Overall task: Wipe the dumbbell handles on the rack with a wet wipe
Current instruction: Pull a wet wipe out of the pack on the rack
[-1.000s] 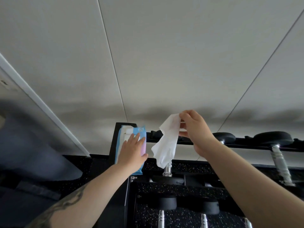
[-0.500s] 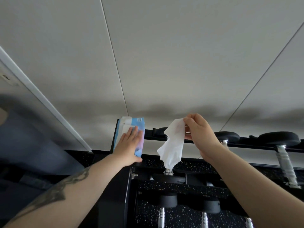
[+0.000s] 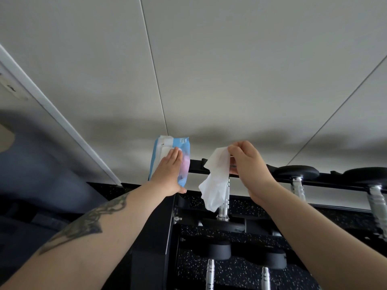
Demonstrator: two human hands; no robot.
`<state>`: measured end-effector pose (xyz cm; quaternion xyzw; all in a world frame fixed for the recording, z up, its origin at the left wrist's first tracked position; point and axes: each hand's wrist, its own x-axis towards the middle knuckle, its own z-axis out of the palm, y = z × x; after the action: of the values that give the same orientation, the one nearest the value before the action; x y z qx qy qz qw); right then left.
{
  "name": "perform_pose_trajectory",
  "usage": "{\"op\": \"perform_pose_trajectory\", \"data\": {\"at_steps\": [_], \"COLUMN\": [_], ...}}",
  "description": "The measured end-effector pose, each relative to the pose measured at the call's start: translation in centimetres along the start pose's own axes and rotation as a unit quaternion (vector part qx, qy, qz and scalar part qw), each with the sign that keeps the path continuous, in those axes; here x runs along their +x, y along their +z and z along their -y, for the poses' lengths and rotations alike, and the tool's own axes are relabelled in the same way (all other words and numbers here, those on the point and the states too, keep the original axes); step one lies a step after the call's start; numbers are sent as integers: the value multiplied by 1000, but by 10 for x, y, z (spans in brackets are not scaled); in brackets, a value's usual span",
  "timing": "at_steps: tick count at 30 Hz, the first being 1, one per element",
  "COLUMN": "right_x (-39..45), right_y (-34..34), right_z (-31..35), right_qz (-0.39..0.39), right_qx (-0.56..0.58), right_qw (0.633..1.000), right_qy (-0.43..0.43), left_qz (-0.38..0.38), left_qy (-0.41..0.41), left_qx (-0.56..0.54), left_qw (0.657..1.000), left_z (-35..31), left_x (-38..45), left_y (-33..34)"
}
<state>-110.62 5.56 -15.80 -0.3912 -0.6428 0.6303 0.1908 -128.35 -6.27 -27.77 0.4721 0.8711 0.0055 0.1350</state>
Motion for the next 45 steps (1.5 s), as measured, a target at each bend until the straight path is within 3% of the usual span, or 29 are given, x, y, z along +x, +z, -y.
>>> {"op": "perform_pose_trajectory", "data": {"at_steps": [8, 13, 22, 25, 27, 29, 31, 33, 38, 42, 45], "right_x": [-1, -1, -4, -4, -5, -5, -6, -8, -13, -25, -39], "right_y": [15, 9, -2, -5, -8, -12, -16, -19, -25, -28, -26], "right_z": [2, 10, 2, 0, 2, 5, 7, 6, -10, -31, -47], "right_qz": [18, 25, 16, 25, 38, 58, 83, 95, 67, 116, 189], "right_qx": [1, 6, 29, 35, 42, 64, 96, 106, 174, 221, 154], "right_qw": [1000, 1000, 999, 999, 998, 995, 990, 987, 975, 945, 949], "right_qy": [-4, -12, 5, 14, 27, 44, 61, 69, 119, 211, 202], "left_qz": [-25, -88, -92, -116, -130, -58, 49, 97, 31, -4, -21], "left_qy": [-2, 14, -36, -41, -32, -19, 17, 30, -60, -72, -86], "left_qx": [-30, -30, -40, -118, -311, -503, -604, -645, -685, -713, -688], "left_qw": [999, 996, 994, 985, 941, 862, 796, 758, 726, 697, 720], "left_z": [-1, -2, 3, -9, -35, -62, -79, -91, -104, -103, -106], "left_x": [-7, -27, -56, -63, -71, -82, -93, -104, -111, -106, -104], "left_y": [1, 9, 19, 12, -7, -35, -53, -59, -54, -56, -60]}}
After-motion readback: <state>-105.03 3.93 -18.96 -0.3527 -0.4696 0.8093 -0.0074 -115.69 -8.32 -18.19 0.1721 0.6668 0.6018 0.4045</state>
